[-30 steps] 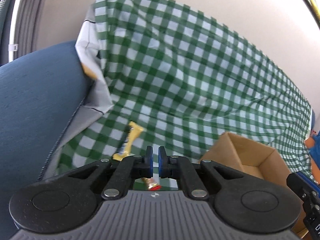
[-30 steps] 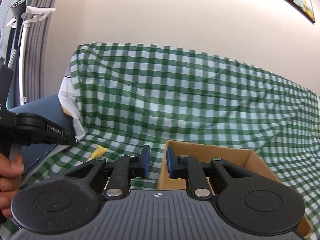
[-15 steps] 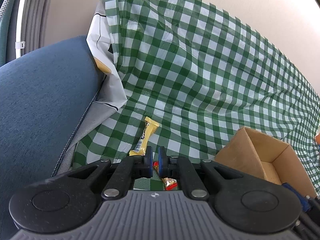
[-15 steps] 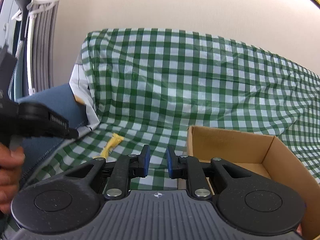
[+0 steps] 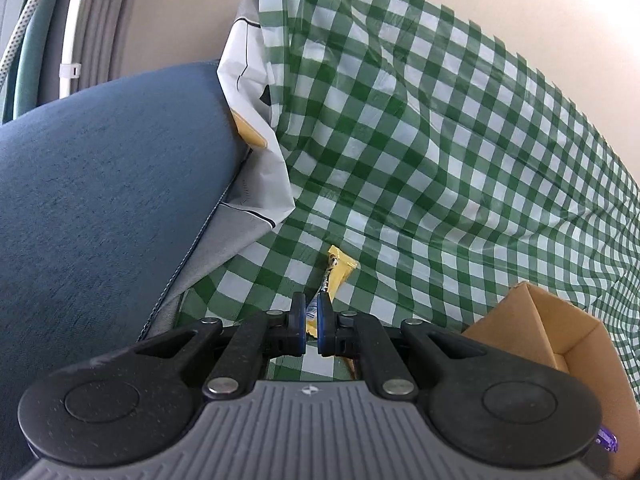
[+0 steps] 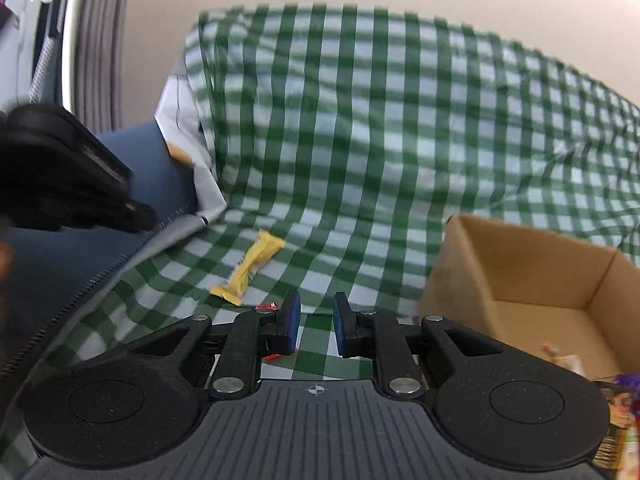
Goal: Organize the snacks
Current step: 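Grasp the yellow wafer bar with the left tool while the right grasps the small red candy, then lift the yellow wafer bar and red candy and carry them over the box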
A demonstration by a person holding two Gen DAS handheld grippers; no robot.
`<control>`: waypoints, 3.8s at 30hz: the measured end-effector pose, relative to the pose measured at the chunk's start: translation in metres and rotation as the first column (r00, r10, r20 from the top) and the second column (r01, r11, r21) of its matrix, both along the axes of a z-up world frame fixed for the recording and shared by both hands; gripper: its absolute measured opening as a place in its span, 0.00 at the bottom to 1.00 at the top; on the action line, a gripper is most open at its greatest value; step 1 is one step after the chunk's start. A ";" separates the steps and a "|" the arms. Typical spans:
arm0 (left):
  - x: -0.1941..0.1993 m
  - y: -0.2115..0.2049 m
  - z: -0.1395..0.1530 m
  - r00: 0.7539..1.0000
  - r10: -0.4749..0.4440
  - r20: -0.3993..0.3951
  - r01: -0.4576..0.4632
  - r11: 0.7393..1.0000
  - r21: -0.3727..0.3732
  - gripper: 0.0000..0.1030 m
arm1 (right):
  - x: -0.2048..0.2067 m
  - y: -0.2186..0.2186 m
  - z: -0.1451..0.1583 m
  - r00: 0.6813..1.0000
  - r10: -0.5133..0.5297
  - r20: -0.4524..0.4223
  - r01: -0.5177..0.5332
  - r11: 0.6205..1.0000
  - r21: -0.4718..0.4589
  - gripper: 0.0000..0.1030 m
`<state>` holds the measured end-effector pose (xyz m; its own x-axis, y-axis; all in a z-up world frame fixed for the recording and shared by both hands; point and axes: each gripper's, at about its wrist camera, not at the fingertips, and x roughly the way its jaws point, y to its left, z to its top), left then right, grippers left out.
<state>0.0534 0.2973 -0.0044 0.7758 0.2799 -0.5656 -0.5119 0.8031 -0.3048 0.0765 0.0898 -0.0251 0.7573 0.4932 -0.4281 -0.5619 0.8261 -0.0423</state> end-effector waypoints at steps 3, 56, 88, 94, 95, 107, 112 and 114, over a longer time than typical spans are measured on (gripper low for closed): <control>0.010 0.007 -0.002 1.000 -0.029 0.008 0.028 0.999 0.020 0.05 | 0.021 0.017 -0.016 0.998 0.005 -0.061 -0.005 1.000 -0.006 0.22; 0.067 -0.003 -0.026 0.986 -0.143 -0.089 0.142 0.990 -0.017 0.18 | 0.030 -0.001 0.008 0.983 0.043 -0.180 -0.039 0.999 0.029 0.00; 0.020 -0.016 -0.077 0.858 -0.195 -0.475 0.123 0.976 -0.179 0.23 | 0.056 0.037 -0.078 0.949 0.066 -0.309 -0.100 0.990 -0.097 0.22; 0.022 -0.017 -0.072 0.867 -0.189 -0.461 0.118 0.977 -0.179 0.13 | 0.053 0.031 -0.073 0.962 0.040 -0.270 -0.071 0.992 -0.108 0.17; 0.022 -0.019 -0.068 0.871 -0.192 -0.452 0.123 0.977 -0.177 0.13 | 0.050 0.030 -0.068 0.968 0.041 -0.248 -0.072 0.991 -0.115 0.17; 0.003 -0.053 -0.004 0.957 -0.221 -0.188 0.195 0.969 -0.150 0.13 | 0.001 -0.024 0.045 0.997 0.055 -0.048 -0.056 0.998 -0.029 0.17; 0.002 -0.080 0.021 0.965 -0.258 -0.046 0.252 0.961 -0.110 0.13 | -0.014 -0.079 0.099 0.997 0.046 0.054 -0.050 0.997 0.059 0.17; 0.002 -0.092 0.031 0.962 -0.274 0.007 0.274 0.959 -0.079 0.13 | -0.017 -0.106 0.112 0.994 0.031 0.102 -0.038 0.997 0.070 0.17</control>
